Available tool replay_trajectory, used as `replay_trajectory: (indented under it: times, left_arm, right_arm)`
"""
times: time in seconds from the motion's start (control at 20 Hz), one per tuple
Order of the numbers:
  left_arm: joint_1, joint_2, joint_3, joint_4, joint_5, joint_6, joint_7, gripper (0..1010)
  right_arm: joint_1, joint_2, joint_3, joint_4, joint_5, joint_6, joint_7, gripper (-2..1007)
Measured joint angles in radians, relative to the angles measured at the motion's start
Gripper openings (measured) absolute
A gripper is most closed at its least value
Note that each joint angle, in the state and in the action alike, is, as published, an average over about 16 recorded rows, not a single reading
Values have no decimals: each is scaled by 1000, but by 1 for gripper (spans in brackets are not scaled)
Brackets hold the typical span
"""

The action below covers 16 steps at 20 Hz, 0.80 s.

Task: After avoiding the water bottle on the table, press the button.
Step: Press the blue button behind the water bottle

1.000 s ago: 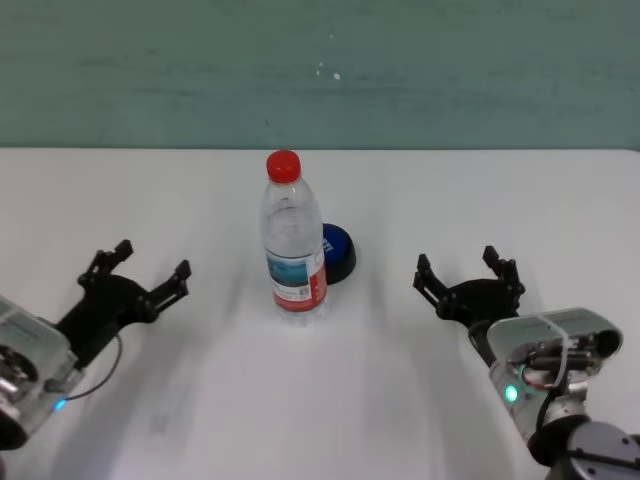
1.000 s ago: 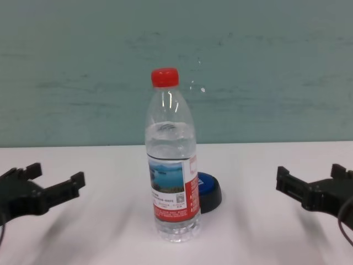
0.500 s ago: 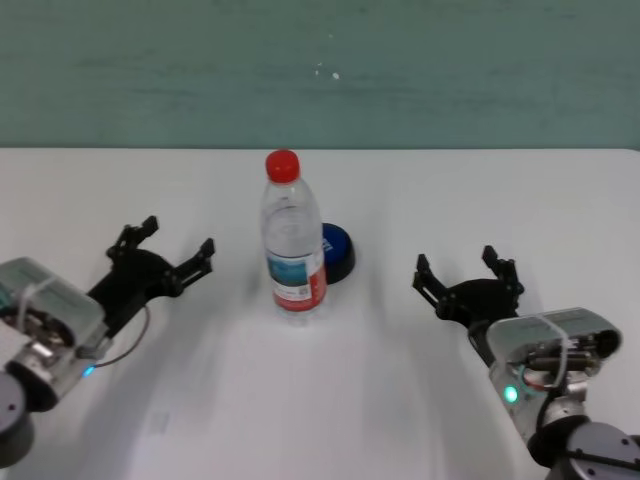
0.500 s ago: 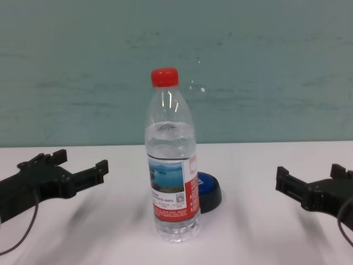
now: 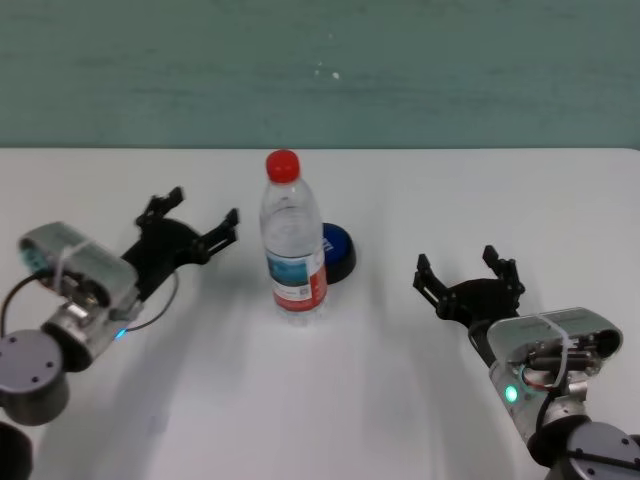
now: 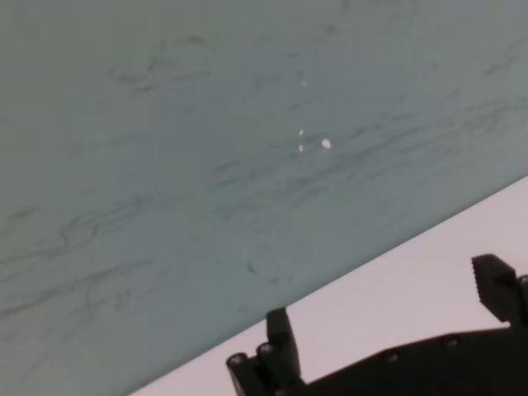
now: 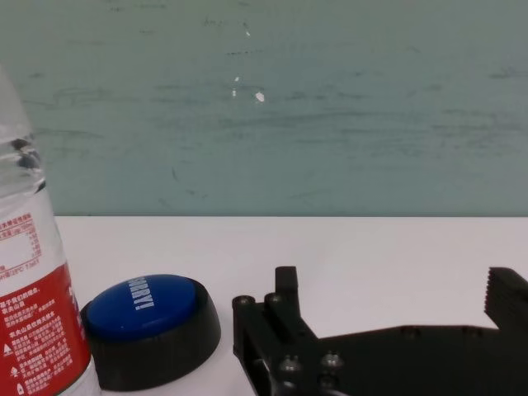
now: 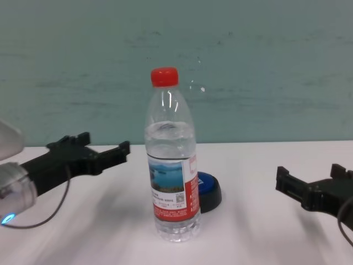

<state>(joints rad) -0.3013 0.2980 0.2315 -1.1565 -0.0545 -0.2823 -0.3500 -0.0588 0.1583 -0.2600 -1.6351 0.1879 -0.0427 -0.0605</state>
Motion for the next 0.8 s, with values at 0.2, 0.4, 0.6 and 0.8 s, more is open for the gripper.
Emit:
replay_trajectory:
  times: [0.2, 0.4, 0.6, 0.8]
  left_arm:
    - [-47, -23, 18, 55, 13, -6, 6, 1000]
    - [-85, -41, 34, 105, 25, -12, 8, 1000]
    - [-114, -56, 48, 148, 36, -18, 7, 1000]
    - [-134, -67, 59, 179, 44, -21, 6, 1000]
  right_arm:
    - [0, 0, 0, 0, 0, 0, 0, 1004]
    - [0, 0, 0, 0, 0, 0, 0, 1004]
    - [0, 0, 0, 0, 0, 0, 0, 1004]
    - [0, 0, 0, 0, 0, 0, 0, 1004]
